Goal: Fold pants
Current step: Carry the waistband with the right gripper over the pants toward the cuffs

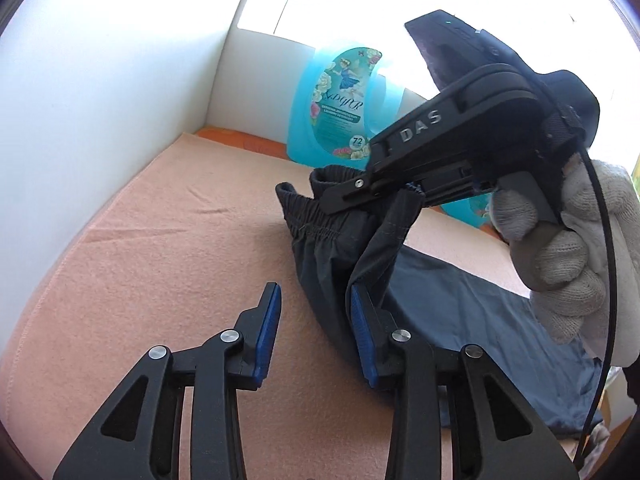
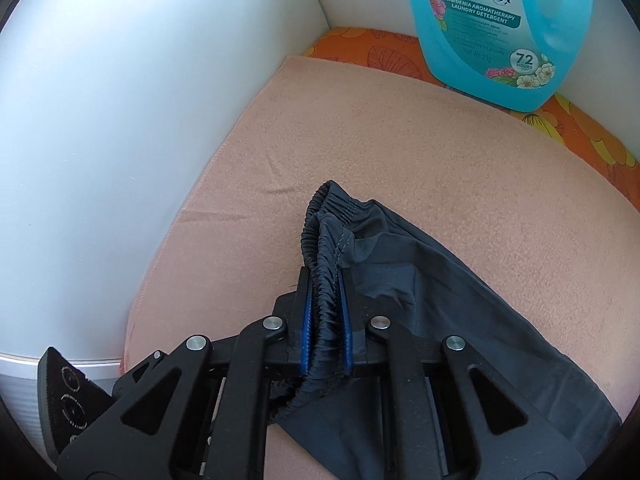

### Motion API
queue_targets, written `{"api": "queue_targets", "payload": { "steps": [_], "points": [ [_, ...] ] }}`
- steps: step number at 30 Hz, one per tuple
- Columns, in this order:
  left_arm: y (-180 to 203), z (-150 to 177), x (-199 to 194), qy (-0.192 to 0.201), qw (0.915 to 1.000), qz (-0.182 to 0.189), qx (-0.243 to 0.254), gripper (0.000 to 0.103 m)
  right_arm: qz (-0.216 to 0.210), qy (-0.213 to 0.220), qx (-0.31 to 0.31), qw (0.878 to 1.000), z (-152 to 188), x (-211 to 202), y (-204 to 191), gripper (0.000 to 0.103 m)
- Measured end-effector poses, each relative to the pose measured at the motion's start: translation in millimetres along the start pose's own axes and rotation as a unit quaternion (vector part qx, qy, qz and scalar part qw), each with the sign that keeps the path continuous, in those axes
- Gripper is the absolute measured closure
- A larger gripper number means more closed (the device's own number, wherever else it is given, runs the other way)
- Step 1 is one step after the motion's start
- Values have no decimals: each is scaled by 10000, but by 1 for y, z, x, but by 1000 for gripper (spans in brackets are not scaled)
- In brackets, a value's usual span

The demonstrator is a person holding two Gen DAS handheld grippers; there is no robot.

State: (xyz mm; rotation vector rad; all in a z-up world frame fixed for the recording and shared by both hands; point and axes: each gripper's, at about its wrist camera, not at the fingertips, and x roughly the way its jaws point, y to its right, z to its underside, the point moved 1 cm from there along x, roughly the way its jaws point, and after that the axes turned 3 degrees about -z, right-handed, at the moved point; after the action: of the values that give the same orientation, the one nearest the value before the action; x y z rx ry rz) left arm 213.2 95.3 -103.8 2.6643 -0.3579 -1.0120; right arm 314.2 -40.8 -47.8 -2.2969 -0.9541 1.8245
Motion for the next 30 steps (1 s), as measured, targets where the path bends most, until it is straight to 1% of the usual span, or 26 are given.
{"api": "queue_targets", "payload": {
  "steps": [3,4,5,7,9,11,12,14,17,19,21,24,30],
  "points": [
    [5,-1,-9,-13,9998,218,47,69,-154,349,122,9992,12,-36,6,91],
    [12,-4,-2,19,9995,293,89,68,-189,471,154,9986,16,-48,8,91],
    [20,-4,-4,59,9992,370,135,63,-190,610,180,9978,21,-62,12,91],
    [32,-7,-10,112,9984,517,205,60,-179,871,270,9957,34,-90,21,91],
    [49,-4,-10,92,9972,685,282,60,-223,1101,428,9928,47,-117,35,91],
    [64,-2,-14,58,9957,826,415,60,-143,1368,543,9890,64,-145,52,91],
    [69,-7,-24,23,9947,899,508,60,-132,1482,625,9869,73,-157,61,91],
    [87,-8,-24,-36,9920,1057,686,60,-122,1669,849,9822,91,-180,83,91],
    [117,-9,-19,-68,9881,1259,879,60,53,1905,1156,9748,128,-213,119,91],
    [138,-2,-22,-126,9849,1415,985,60,239,2030,1361,9694,157,-233,144,91],
    [160,4,-22,-171,9819,1491,1154,60,353,2143,1575,9633,189,-252,168,91],
    [193,13,-16,-237,9768,1568,1438,60,476,2303,1884,9535,230,-273,204,91],
    [246,40,0,-598,9669,1724,1785,60,597,2525,2473,9336,311,-296,266,91]
  ]
}}
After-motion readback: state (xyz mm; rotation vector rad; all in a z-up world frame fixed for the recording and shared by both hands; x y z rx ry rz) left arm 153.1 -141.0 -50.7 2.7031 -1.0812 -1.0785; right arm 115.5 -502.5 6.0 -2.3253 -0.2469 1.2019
